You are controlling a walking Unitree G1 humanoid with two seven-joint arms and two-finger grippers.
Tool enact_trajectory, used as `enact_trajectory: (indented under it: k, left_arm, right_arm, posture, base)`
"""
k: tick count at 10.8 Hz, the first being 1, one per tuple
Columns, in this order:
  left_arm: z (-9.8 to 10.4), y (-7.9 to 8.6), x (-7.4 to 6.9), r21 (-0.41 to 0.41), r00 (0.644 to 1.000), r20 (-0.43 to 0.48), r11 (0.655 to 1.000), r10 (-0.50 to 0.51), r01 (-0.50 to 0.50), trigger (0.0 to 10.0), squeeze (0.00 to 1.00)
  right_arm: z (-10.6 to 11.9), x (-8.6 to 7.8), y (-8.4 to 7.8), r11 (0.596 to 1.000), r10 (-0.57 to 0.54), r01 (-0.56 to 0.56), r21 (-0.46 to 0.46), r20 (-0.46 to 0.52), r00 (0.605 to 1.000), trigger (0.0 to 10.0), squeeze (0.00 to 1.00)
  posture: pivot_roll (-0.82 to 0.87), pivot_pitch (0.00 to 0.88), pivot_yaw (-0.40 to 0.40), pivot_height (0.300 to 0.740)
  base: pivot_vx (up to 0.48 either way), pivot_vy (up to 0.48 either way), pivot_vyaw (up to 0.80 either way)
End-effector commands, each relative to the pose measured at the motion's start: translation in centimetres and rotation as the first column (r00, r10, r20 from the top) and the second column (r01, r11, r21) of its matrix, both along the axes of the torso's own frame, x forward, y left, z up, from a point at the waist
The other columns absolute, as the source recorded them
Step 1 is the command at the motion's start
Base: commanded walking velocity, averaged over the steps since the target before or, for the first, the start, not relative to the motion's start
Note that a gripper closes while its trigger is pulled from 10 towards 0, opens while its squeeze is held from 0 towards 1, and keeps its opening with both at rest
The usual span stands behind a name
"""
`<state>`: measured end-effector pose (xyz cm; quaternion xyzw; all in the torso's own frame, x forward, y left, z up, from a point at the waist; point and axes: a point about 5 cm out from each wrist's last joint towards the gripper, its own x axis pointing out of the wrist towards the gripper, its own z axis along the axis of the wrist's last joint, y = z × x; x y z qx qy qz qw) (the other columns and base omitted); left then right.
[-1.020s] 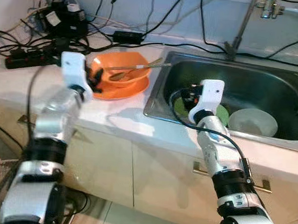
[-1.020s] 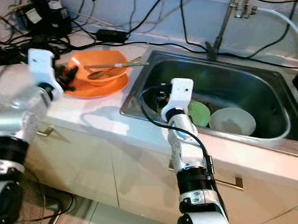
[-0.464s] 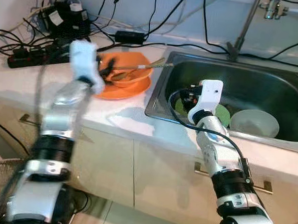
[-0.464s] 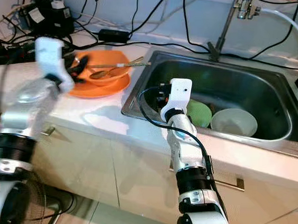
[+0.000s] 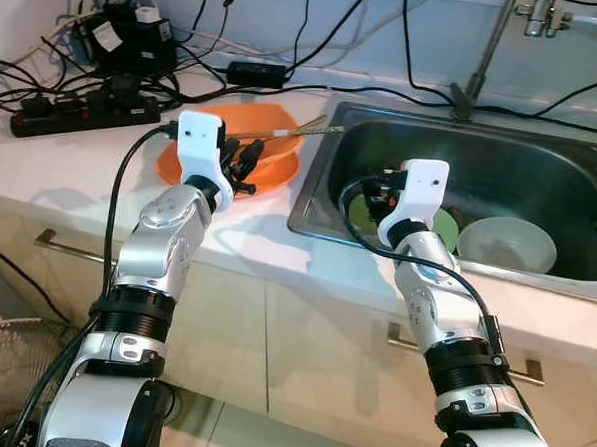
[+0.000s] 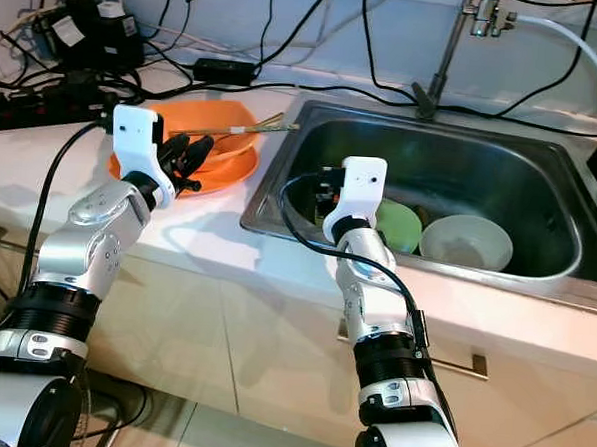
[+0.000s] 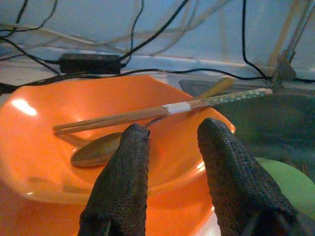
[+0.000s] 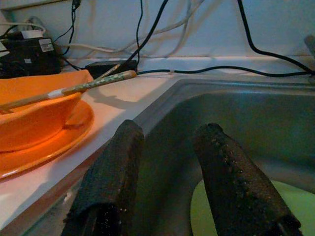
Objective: Kitchen organization
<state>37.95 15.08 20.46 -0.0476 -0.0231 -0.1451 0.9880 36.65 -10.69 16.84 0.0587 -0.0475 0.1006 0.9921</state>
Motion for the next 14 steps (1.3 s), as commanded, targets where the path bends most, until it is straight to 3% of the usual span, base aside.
enact_trajectory:
  k: [1,7,14]
  left_arm:
    - [-0.4,0.2,0.0,-0.016,1.000,-0.025,1.000,0.015,-0.015,10.0,0.00]
    - [-1.2,3.3,-0.5,0.000,0.990,-0.066,0.992,0.123,-0.123,10.0,0.00]
    - [-0.6,6.0,-0.4,0.050,0.978,-0.058,0.979,0.199,-0.197,10.0,0.00]
  right_arm:
    - [0.6,0.2,0.1,1.000,-0.002,0.002,0.004,0.015,1.000,10.0,0.00]
    - [0.5,0.2,0.3,1.000,0.006,-0.006,0.005,0.016,1.000,10.0,0.00]
    - [0.5,0.3,0.2,1.000,0.003,-0.003,0.003,0.014,1.000,10.0,0.00]
  posture:
    - [0.16,0.012,-0.004,0.740]
    - [0.17,0.005,-0.005,0.740]
    - [0.17,0.009,-0.007,0.740]
  base:
    - [0.000,0.000,0.00]
    - [0.000,0.000,0.00]
    - [0.000,0.000,0.00]
